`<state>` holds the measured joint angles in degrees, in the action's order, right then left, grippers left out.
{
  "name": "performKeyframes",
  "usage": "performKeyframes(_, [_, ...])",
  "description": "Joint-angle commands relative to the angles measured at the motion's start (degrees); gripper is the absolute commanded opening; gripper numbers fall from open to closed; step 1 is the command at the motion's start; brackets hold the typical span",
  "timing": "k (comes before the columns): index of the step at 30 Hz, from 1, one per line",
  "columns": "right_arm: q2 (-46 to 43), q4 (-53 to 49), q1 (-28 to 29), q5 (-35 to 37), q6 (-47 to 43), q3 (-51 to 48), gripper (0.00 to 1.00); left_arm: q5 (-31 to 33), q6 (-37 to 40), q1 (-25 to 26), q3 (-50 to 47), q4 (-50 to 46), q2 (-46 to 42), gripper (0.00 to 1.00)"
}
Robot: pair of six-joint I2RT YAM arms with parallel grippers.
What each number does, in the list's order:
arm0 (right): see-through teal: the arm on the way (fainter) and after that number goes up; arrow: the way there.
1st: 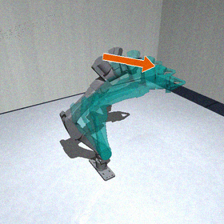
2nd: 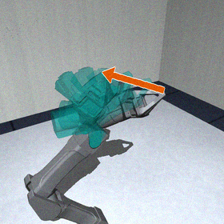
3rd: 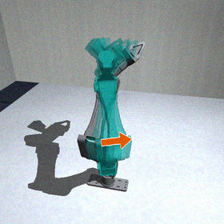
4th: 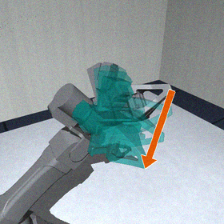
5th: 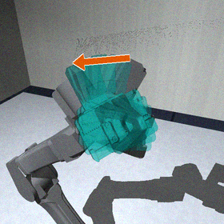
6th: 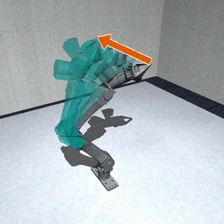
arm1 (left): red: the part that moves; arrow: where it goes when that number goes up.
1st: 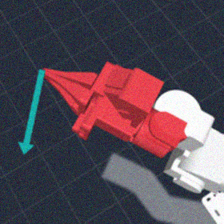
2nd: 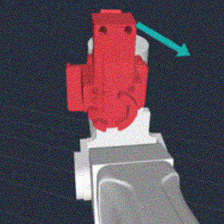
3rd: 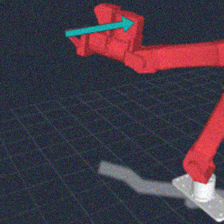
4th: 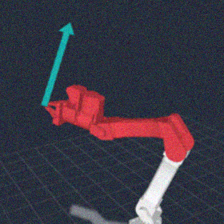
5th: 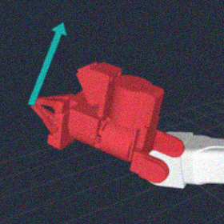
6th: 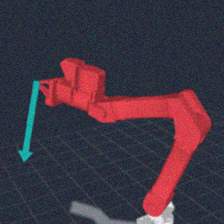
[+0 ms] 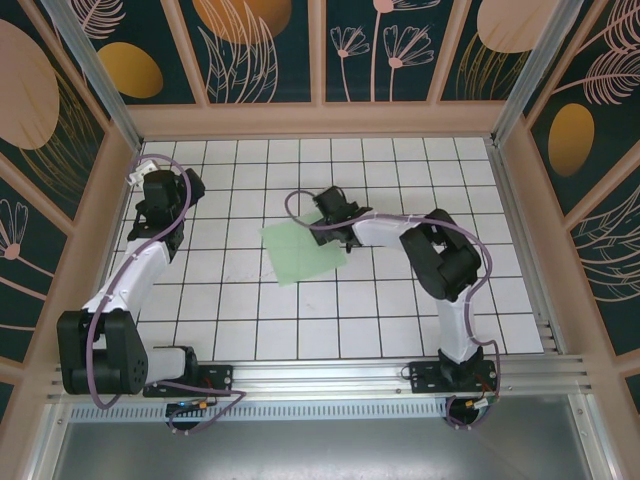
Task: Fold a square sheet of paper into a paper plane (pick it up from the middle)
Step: Move the square sheet of paper to the center of the table, then fold the square sheet of paper in half at the center of the table.
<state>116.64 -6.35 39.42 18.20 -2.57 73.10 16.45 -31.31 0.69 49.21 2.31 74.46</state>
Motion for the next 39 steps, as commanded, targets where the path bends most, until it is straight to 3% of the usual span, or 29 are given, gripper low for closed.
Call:
performKeyframes(1, [-1.1,-10.2,-0.6,4.6,2.4,2.1,0.95,-1.3,-1.2,-0.3,1.7,-0.5,0.7,0.98])
performKeyframes(8, [-1.4,-13.3,5.6,-8.0,16.5,11.9,0.95,-2.1,-2.4,-0.3,1.6,-0.5,1.3,0.99])
performKeyframes(13, [5.9,-18.2,9.5,-8.9,21.7,20.1,0.93,-2.7,-2.9,-0.3,1.6,-0.6,1.8,0.99])
performKeyframes(19, [10.7,-19.9,8.8,-10.8,23.2,22.9,0.9,-3.4,-3.4,-0.3,1.6,-1.0,2.1,0.99])
performKeyframes(31, [11.0,-20.6,5.6,-10.8,22.7,14.4,0.9,-4.6,-4.3,-0.3,1.6,-1.2,2.9,0.99])
performKeyframes(39, [-0.1,-20.5,4.6,-12.4,15.1,-4.3,0.9,-5.7,-5.2,-0.3,1.2,-1.0,3.6,0.98])
